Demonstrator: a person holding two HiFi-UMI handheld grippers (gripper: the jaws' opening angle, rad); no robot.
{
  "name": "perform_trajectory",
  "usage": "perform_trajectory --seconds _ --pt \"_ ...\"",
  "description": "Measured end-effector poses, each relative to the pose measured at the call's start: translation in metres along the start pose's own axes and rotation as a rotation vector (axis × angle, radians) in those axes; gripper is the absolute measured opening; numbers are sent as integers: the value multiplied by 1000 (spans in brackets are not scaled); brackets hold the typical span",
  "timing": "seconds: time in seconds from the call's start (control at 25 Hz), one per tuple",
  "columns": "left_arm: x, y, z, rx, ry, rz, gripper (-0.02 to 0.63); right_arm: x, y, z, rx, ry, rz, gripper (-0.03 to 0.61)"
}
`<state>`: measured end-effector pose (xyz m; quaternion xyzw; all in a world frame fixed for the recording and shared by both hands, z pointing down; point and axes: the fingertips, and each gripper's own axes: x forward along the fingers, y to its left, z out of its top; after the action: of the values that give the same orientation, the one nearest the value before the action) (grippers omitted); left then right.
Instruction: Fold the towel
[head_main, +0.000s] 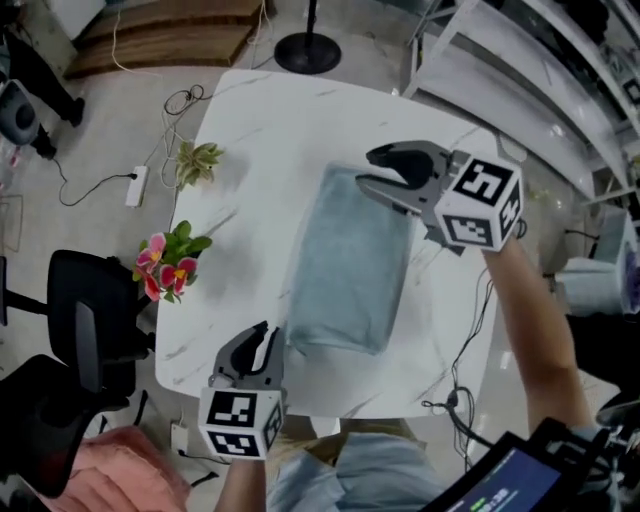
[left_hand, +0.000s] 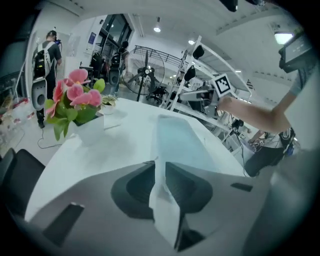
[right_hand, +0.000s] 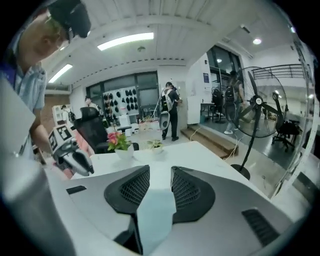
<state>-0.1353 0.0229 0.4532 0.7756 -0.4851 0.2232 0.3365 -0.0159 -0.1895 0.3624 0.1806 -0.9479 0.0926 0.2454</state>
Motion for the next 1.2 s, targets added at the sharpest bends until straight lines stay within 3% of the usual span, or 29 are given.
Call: perform_trajectory --seconds 0.08,0.2,0.32,0.4,0.48,0.56,0.8,0.92,1.04,1.12,1.2 --pt "1 -9 3 54 -6 -9 64 -10 47 -26 -62 70 30 94" --pt "18 -27 4 150 -24 -51 55 -20 118 -70 -113 151 95 61" --pt "32 -48 -6 195 -15 -119 44 -25 178 -105 -93 151 138 69" --pt "38 -53 -18 262 26 -122 43 -22 205 -127 -87 154 156 71" --pt "39 -50 -32 316 76 -116 36 -20 225 -152 -119 201 177 69" --pt "38 -44 -44 320 104 -121 34 -20 237 -174 -174 255 188 69" --pt "41 -39 -51 291 101 -139 29 -15 242 -192 -227 284 175 57" --pt "29 -39 -47 313 117 -104 29 -25 235 -171 -113 247 217 71" --pt "14 -50 -19 353 72 -95 29 -42 184 -115 38 96 151 71" --pt "13 -72 -5 390 50 -153 31 -46 138 -87 60 48 71 64" --pt "23 -101 -8 449 85 -257 31 -39 97 -71 40 55 14 60"
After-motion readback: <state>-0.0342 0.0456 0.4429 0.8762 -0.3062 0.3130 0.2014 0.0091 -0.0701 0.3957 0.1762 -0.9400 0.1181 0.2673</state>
